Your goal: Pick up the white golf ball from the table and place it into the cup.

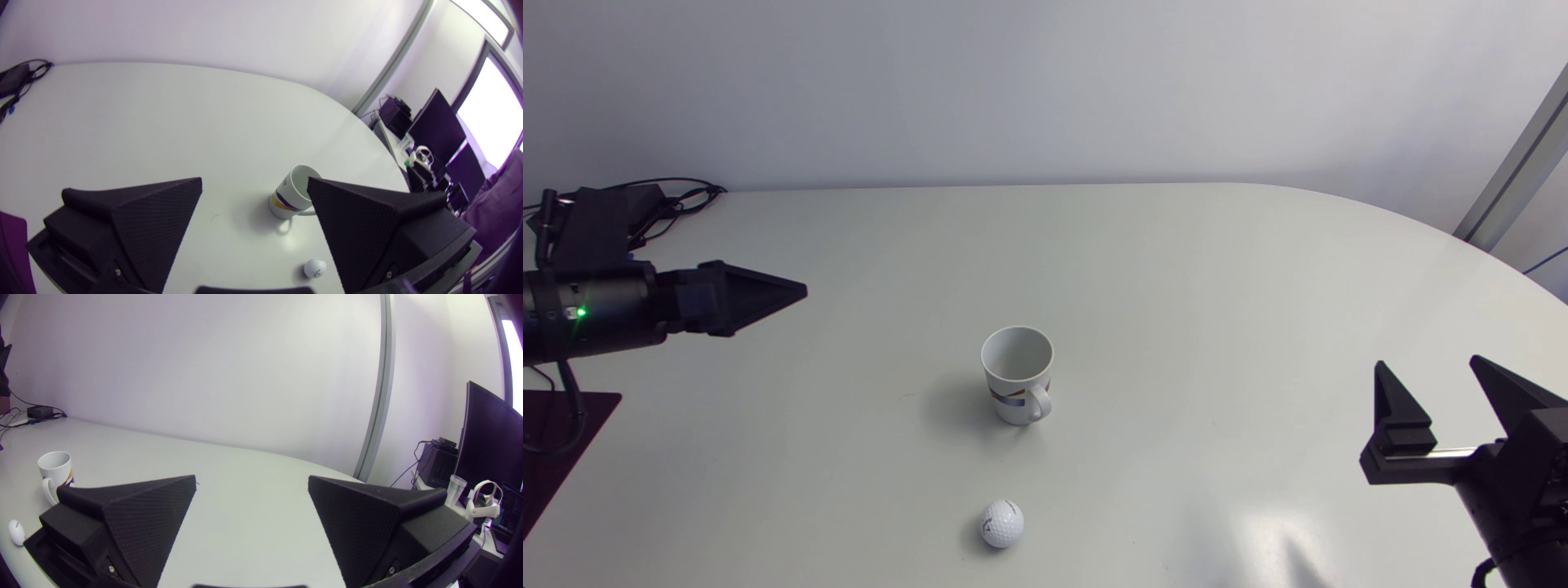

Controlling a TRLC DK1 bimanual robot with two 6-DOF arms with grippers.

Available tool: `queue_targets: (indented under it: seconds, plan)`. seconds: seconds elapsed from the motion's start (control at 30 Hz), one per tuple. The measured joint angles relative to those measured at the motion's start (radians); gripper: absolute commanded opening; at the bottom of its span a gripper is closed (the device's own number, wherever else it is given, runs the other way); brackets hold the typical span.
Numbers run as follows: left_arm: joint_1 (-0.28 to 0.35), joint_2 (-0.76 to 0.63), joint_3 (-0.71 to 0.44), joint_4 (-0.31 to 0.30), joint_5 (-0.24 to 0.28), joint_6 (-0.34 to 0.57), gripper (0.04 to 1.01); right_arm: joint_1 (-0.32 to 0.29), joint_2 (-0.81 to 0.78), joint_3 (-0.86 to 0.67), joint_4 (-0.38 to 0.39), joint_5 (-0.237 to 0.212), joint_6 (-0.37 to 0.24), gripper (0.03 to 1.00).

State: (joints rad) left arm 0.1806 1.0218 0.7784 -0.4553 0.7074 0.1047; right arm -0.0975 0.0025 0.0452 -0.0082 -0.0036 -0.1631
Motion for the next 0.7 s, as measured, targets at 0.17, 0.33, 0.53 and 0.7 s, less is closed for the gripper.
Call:
queue_targets:
  seconds: [0.17,0.33,0.53,0.7]
  plan:
    - [-0.064,0.085,0.012,0.006,-0.035,0.204,0.930,0.000,0.000,0.000,0.000,0.000,0.000,0.966]
    - [-0.138,0.153,0.006,0.016,-0.054,0.452,0.962,0.000,0.000,0.000,0.000,0.000,0.000,0.966]
    - [-0.232,0.226,-0.039,0.025,-0.106,0.695,0.982,0.000,0.000,0.000,0.000,0.000,0.000,0.966]
    - [-0.288,0.279,-0.078,0.025,-0.114,0.810,0.987,0.000,0.000,0.000,0.000,0.000,0.000,0.966]
